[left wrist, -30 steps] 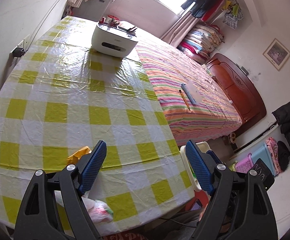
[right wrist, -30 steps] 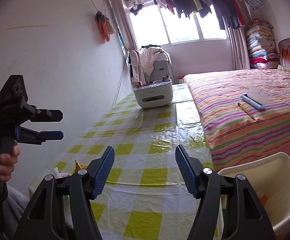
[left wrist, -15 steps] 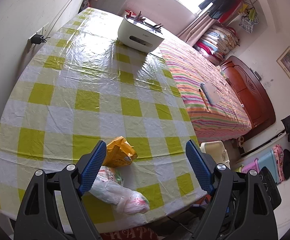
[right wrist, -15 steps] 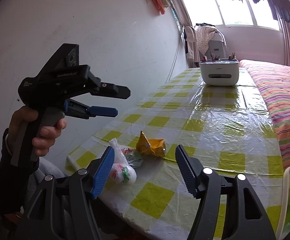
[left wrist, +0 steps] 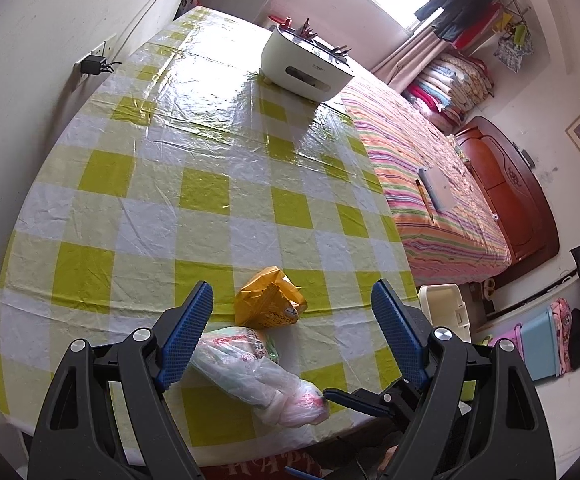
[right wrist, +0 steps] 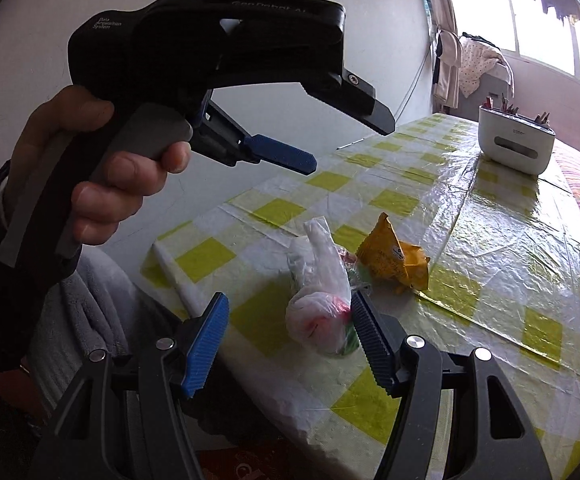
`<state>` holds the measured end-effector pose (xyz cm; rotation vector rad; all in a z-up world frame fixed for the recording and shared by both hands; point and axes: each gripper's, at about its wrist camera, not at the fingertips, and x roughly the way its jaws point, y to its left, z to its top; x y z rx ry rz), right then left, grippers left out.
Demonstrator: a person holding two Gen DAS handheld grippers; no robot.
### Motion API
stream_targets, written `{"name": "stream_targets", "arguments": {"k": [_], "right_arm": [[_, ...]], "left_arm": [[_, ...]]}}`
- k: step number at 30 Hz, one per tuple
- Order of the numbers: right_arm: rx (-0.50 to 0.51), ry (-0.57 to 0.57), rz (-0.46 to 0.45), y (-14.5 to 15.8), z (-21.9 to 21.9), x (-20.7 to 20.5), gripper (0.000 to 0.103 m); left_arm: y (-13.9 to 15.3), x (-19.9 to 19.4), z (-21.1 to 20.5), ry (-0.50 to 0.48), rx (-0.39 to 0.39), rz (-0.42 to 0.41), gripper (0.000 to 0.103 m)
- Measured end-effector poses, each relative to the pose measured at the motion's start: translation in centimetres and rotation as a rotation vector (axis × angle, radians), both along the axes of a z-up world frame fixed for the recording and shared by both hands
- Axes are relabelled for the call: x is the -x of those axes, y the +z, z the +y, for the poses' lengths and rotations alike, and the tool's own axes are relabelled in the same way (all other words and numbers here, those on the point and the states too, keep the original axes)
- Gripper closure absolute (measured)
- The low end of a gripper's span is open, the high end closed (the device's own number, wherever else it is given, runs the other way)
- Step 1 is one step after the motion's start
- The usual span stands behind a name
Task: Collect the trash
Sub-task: 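Move both open tools back over the yellow wrapper and pink-white bag, then close the right tool on the pink-white plastic bag and lift it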
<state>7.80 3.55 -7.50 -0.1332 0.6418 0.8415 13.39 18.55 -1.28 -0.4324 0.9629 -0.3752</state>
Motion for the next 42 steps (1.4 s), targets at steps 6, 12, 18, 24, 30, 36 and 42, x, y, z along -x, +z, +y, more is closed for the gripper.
{"name": "stream_targets", "arguments": {"k": [6,12,18,24,30,36,42], "right_arm": [[0.018,-0.016,0.016,-0.3,1.3,-1.3,0.041],[0.045,-0.034,0.032,-1.0,2.3,-2.9,0.041],[0.078,-0.053,0.057,-1.8,2.8,-4.0,0.041],[0.118,-0.063,0.085,-2.7,2.6,-4.0,0.06],[0.102,-0.058,0.08,-2.5,1.6,-3.2,0.065],[0.047,-0.089,0.077,-1.6,-0.9,-2.6,0.065],[-0.02,-0.156,0.078,-0.6,-4.2,-2.2,0.066]], "left_arm": [[0.2,0.2,0.8,0.016,0.011,-0.003,0.023],[0.4,0.3,1.6,0.041,0.023,-0.01,0.023],[0.3,0.1,1.9,0.052,0.024,0.001,0.023],[0.1,0.1,1.8,0.051,0.017,0.003,0.023],[-0.5,-0.2,1.3,0.043,0.0,0.023,0.023],[-1.3,-0.6,0.9,0.039,-0.015,0.048,0.023],[-2.1,-1.1,-0.1,0.024,-0.019,0.082,0.023]]}}
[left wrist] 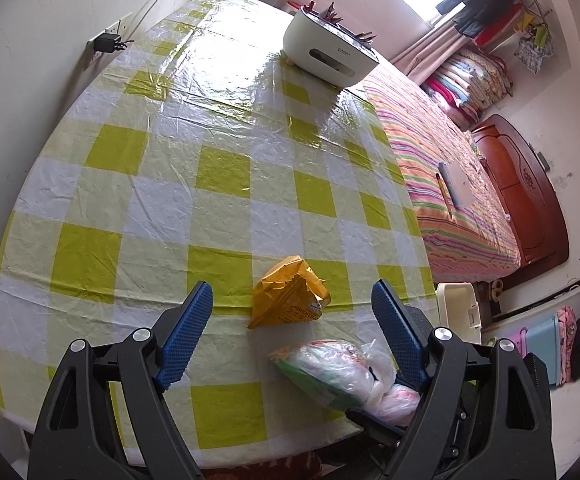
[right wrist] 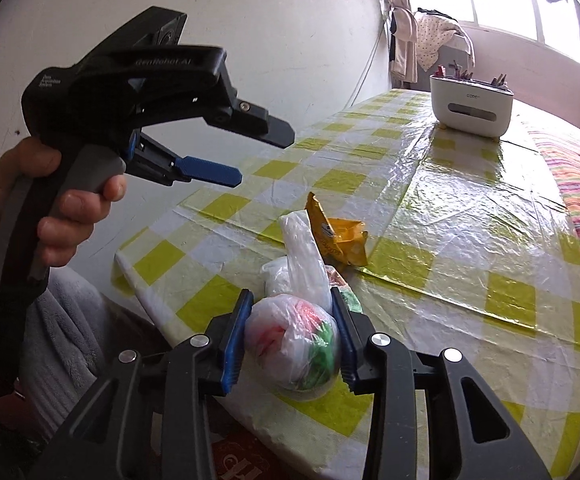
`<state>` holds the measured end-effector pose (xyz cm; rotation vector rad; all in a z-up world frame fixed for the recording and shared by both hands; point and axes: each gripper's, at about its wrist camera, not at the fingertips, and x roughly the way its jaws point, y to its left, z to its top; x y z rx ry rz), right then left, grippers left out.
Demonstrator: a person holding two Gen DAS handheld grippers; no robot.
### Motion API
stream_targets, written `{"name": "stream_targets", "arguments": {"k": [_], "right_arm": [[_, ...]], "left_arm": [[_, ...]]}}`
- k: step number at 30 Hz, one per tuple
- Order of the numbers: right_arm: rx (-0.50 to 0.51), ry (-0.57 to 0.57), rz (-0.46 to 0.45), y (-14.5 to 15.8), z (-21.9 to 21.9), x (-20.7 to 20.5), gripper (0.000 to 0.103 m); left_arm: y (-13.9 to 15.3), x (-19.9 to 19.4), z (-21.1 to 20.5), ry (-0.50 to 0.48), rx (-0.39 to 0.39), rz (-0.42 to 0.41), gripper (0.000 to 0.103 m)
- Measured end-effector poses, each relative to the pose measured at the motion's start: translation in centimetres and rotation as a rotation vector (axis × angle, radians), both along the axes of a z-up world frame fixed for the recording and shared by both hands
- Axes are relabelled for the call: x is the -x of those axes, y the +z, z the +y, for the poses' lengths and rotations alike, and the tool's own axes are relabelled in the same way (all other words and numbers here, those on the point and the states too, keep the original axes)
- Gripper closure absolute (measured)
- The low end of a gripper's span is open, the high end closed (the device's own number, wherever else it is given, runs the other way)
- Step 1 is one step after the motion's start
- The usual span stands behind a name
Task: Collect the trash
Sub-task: 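Close the right tool on the pink-white plastic bag and lift it, then grasp the yellow wrapper with the left tool while the right tool holds the bag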
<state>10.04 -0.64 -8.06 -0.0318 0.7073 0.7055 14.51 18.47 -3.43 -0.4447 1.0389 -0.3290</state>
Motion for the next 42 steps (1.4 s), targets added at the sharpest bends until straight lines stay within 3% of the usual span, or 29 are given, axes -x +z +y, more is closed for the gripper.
{"name": "stream_targets", "arguments": {"k": [13,24,34,36,38,42], "right_arm": [[-0.111,-0.142,-0.046,2.1,-5.4,0.7,0.069],[-0.144,-0.18,-0.054,2.7,-6.7,0.5,0.069],[-0.171,-0.216,-0.053,3.0,-7.8,1.2,0.069],[-0.178,-0.223,-0.049,3.0,-8.1,1.3,0.069],[-0.188,-0.233,-0.047,3.1,-8.4,1.3,0.069],[-0.211,-0.252,-0.039,3.1,-9.2,1.2,0.069]], "left_arm": [[-2.3,-0.6,-3.1,-0.044,-0.07,0.065,0.023],[-4.2,-1.4,-4.4,-0.045,-0.093,0.118,0.023],[-4.7,-2.3,-5.9,-0.038,-0.141,0.115,0.024],[-4.9,-2.6,-6.2,-0.042,-0.154,0.116,0.032],[-5.2,-2.8,-6.4,-0.045,-0.149,0.13,0.049],[-5.5,-2.8,-6.9,-0.055,-0.149,0.13,0.052]]}}
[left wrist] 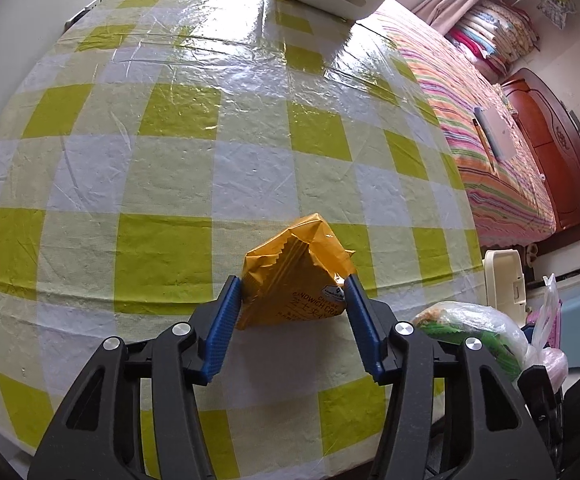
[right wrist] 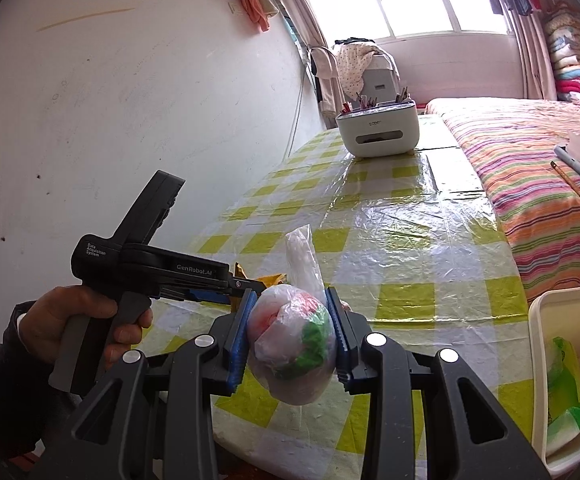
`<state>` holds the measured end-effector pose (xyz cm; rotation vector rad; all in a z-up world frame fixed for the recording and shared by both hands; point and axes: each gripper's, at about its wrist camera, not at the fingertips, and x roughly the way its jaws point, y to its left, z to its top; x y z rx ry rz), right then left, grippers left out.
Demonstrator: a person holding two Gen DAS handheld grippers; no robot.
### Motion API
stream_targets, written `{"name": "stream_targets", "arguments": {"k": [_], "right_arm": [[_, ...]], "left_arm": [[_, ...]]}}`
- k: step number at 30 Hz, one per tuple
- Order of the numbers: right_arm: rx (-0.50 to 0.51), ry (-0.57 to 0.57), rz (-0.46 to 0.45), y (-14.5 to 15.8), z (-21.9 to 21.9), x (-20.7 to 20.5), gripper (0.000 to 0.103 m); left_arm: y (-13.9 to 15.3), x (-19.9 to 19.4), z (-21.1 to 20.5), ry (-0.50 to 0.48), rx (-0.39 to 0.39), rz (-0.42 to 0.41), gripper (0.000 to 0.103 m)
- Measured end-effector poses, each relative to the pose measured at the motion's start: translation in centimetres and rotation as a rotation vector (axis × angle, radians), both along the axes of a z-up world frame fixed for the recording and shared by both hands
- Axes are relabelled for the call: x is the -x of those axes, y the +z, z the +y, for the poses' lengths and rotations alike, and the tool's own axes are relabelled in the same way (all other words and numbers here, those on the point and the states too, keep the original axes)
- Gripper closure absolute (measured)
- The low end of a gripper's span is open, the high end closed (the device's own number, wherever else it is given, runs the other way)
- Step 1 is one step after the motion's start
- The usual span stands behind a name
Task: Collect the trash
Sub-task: 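Grasp the yellow wrapper with the left tool while the right tool holds the bag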
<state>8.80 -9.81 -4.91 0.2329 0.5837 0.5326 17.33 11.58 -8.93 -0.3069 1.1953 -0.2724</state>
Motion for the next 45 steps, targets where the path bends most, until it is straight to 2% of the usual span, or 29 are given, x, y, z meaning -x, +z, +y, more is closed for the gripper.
{"name": "stream_targets", "arguments": {"k": [3,20,32,45], "right_arm": [[-0.017,-0.017,-0.001,0.1,-0.7,-0.1,0.069],[-0.062,-0.121,-0.023,0.6,-4.3,-0.1,0.069],[-0.082,-0.187,-0.037,0.5,-6.9,0.1,0.069],[-0.098,-0.253,-0.048,0.4,-9.5,0.8,0.069]], "left_arm": [[0.3,0.1,-0.5,-0.011,0.007,-0.015,0.055],[3.6,1.2,-5.3,-0.098,0.01,-0.126,0.061],[4.9,1.7,-8.1,-0.144,0.032,-0.162,0.07],[6.1,2.4,-11.5,-0.201,0.05,-0.19,0.071]]}}
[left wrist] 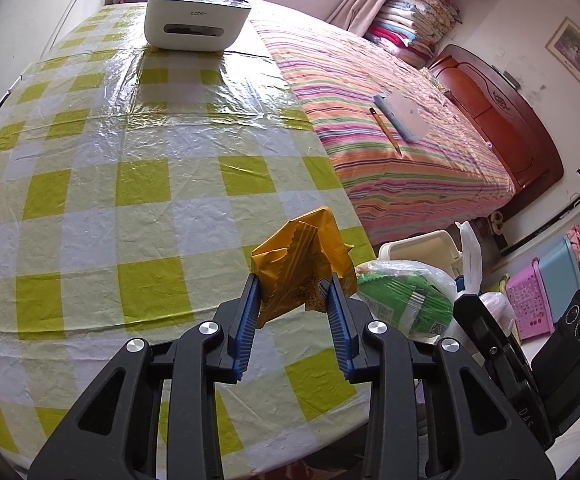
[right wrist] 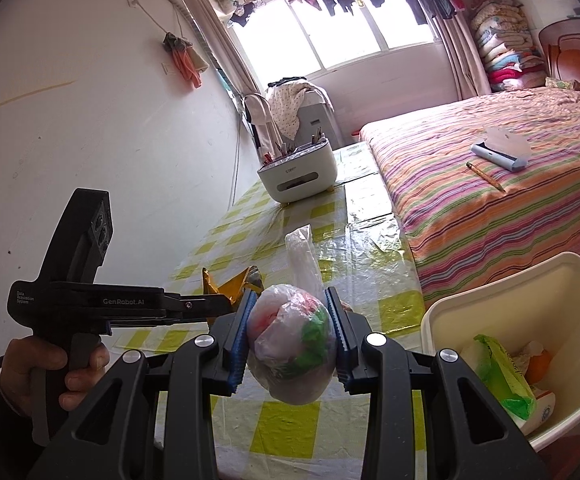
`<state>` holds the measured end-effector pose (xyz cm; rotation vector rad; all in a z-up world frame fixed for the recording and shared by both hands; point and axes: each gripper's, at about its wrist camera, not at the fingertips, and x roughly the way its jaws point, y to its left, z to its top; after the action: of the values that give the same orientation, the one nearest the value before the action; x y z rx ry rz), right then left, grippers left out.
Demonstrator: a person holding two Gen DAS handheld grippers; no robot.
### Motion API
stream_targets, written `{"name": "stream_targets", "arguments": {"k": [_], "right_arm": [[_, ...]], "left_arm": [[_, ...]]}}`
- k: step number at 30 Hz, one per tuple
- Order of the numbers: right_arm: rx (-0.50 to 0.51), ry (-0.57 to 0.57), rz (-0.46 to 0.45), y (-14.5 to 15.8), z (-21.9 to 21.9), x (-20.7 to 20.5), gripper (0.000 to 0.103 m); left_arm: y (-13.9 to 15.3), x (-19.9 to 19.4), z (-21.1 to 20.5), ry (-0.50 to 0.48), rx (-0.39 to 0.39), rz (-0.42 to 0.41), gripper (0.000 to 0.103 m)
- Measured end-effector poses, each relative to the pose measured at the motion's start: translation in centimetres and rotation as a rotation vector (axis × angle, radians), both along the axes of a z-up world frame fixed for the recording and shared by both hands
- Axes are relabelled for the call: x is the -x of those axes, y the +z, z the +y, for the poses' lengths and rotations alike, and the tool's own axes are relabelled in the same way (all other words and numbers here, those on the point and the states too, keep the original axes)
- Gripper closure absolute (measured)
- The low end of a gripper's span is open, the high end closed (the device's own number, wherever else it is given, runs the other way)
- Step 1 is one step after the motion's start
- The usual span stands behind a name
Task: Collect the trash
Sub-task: 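Grasp the yellow wrapper with the left tool while the right tool holds the bag, then carry the yellow wrapper and pink-white bag over the cream bin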
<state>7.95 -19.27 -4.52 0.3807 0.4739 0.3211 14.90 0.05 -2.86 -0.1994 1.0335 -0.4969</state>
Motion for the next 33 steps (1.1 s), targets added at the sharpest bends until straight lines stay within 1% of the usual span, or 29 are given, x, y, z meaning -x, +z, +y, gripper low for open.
{"name": "stream_targets", "arguments": {"k": [9,17,25,33], "right_arm": [[0.003,-0.061,-0.01,0.1,-1.8,0.8,0.069],[0.046,-0.151,-0.033,0.2,-3.5,1.7,0.069],[0.023,-0.218,-0.026,-0.1,-6.1,2.4,0.069],[0.015,-0.302,-0.021,-0.3,-8.2,2.9,0.069]], "left_arm": [[0.6,0.2,-2.2,-0.031,0.014,-0.005,0.071],[0.6,0.4,-4.4,-0.064,0.014,-0.002,0.071],[0.5,0.6,-6.9,-0.102,0.008,0.002,0.071],[0.1,0.5,-7.6,-0.109,0.003,0.012,0.071]]}}
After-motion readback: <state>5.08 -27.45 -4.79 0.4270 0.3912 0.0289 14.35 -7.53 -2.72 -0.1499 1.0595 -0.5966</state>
